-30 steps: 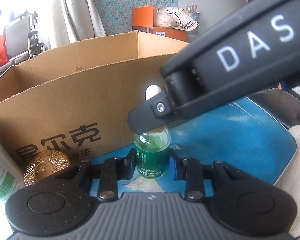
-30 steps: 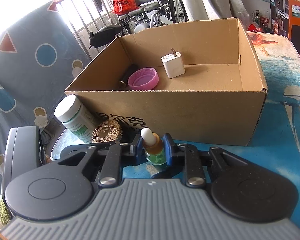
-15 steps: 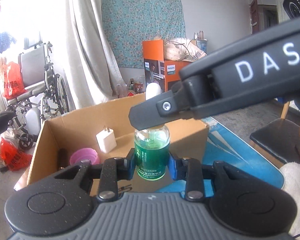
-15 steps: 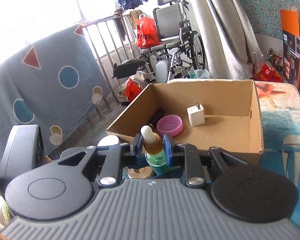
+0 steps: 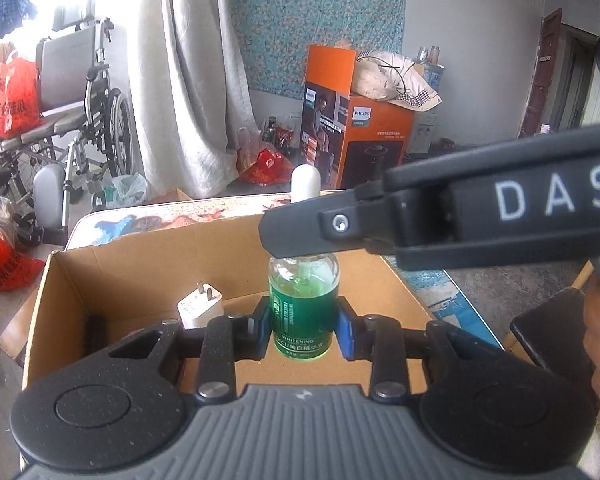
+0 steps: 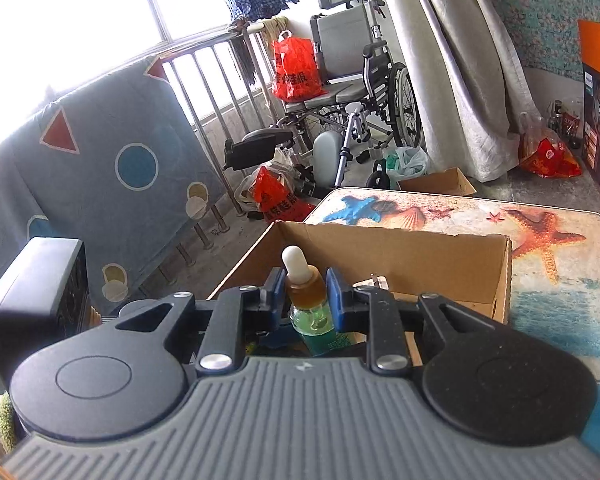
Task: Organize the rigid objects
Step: 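Lift the green dropper bottle with the right gripper over the box, then lower the dropper bottle into the box and open the right gripper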
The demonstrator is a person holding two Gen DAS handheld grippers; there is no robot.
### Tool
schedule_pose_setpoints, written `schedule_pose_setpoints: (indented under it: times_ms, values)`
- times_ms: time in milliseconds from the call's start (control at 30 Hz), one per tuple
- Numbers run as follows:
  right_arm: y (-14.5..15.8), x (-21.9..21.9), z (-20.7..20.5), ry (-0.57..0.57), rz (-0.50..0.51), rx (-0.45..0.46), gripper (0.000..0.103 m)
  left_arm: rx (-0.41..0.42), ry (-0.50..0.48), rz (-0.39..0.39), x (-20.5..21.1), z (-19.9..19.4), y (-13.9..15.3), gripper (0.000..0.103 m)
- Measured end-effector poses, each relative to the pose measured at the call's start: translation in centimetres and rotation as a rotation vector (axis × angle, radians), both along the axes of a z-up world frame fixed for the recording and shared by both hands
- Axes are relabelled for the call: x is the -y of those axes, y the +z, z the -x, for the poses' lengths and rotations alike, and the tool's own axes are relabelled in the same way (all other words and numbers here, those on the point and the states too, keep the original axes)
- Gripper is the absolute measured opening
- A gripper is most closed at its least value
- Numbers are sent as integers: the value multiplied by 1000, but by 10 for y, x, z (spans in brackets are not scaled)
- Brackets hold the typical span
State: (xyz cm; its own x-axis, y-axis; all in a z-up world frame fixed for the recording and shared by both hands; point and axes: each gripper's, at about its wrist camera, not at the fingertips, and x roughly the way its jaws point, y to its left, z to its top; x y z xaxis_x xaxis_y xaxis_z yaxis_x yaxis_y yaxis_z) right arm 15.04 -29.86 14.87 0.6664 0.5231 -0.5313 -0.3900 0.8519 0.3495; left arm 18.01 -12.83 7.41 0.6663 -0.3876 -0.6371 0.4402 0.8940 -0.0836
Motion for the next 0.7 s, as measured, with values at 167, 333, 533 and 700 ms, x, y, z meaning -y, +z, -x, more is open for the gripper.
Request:
schedule_pose_setpoints:
  times_ms: [167, 333, 533, 700]
  values:
    - [-23, 12, -67, -4, 4, -119, 21, -114, 17, -5, 7, -47, -17, 33]
    - [-44, 12, -114, -5, 34, -178, 21, -192, 42, -7, 15, -79, -30, 33]
    - [-64, 8, -147, 1, 103, -204, 20, -269, 53, 8, 23, -114, -50, 33]
    - [-83, 10, -164, 0, 140, -230, 20, -317, 59, 28, 24, -127, -62, 33]
